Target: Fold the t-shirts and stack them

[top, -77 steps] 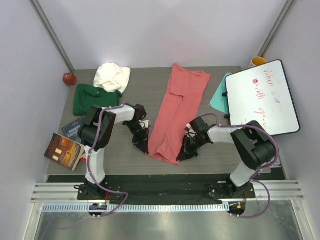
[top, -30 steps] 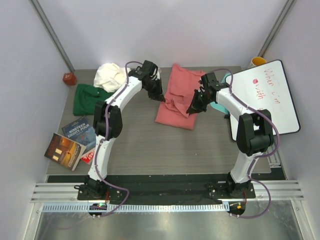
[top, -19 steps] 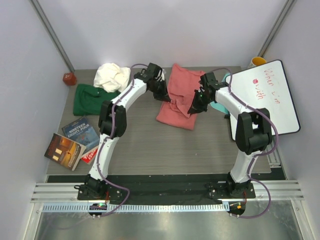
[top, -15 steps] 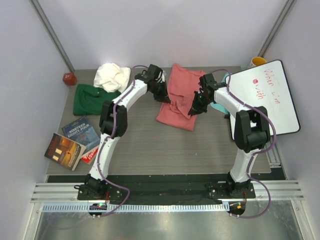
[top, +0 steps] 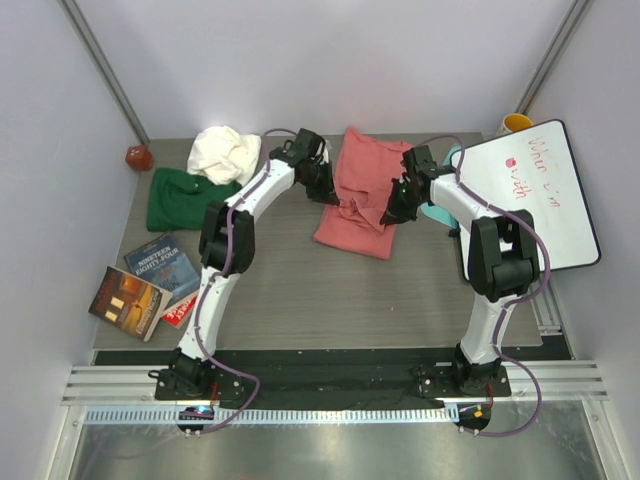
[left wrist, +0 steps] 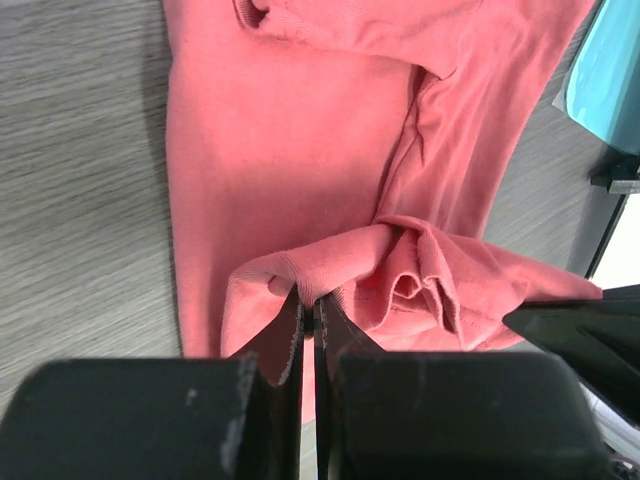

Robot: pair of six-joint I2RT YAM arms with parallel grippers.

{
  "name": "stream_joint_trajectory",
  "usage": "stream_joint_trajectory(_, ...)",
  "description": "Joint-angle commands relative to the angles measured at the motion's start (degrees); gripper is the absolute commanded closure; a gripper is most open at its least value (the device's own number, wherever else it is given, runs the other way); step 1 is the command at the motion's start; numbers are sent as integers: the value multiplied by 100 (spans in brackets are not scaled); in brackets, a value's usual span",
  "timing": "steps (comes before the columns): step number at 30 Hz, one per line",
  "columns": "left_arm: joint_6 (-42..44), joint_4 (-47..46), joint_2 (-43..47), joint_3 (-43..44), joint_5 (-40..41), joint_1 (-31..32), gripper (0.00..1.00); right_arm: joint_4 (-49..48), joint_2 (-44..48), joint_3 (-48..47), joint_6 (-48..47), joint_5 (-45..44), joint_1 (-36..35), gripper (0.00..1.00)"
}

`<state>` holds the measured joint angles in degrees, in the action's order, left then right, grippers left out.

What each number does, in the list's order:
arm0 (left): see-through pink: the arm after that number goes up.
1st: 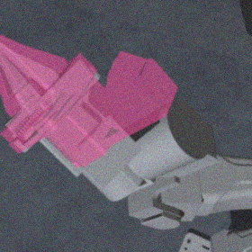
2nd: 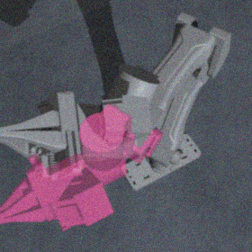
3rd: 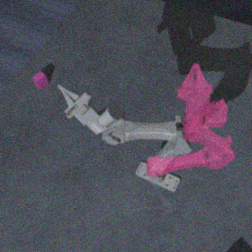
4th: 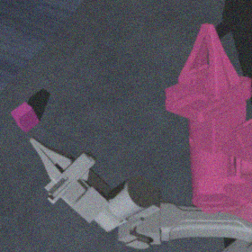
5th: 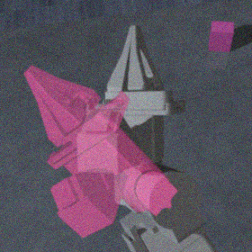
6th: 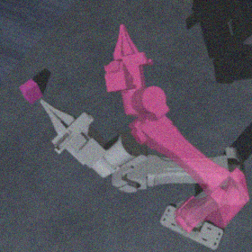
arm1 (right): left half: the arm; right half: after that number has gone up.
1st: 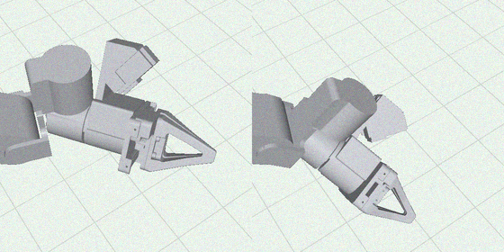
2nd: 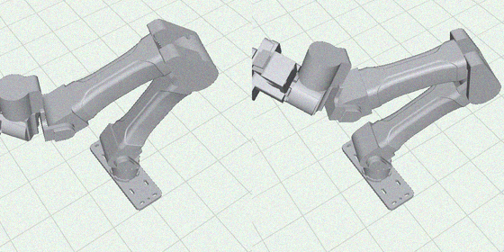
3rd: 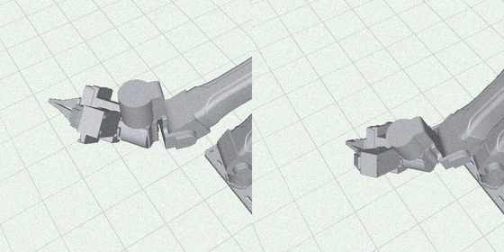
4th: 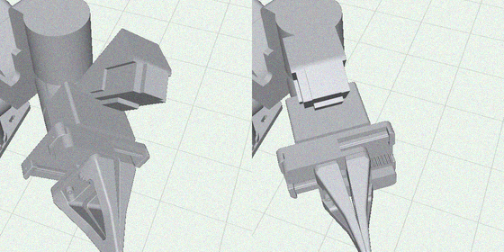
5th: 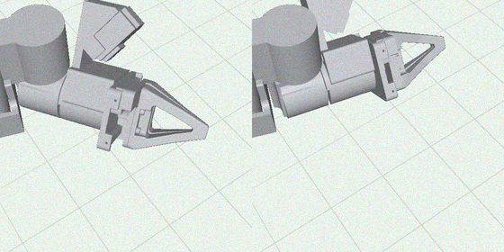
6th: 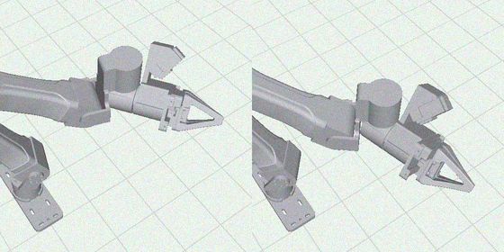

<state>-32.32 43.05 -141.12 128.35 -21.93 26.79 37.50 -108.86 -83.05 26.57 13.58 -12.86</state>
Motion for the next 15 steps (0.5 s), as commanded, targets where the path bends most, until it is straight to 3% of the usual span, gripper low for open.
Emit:
stream_joint_trajectory(1, 129, -200, -144, 199, 128, -7, 100, -304, -188, -194, -143, -76, 100, 99)
stream_joint_trajectory(5, 155, -200, -276, 208, 216, -33, 100, -348, -399, -221, -91, -49, 108, 92)
stream_joint_trajectory(8, 173, -200, -320, 225, 277, -42, 100, -427, -452, -247, 6, -75, 108, 79)
stream_joint_trajectory(10, 182, -218, -355, 260, 312, -51, 100, -506, -452, -265, 137, -84, 126, 78)
stream_joint_trajectory(13, 173, -244, -399, 321, 321, -77, 94, -716, -478, -256, 348, 65, 240, 76)
stream_joint_trajectory(15, 138, -253, -416, 374, 321, -103, 83, -848, -487, -212, 586, 214, 354, 75)
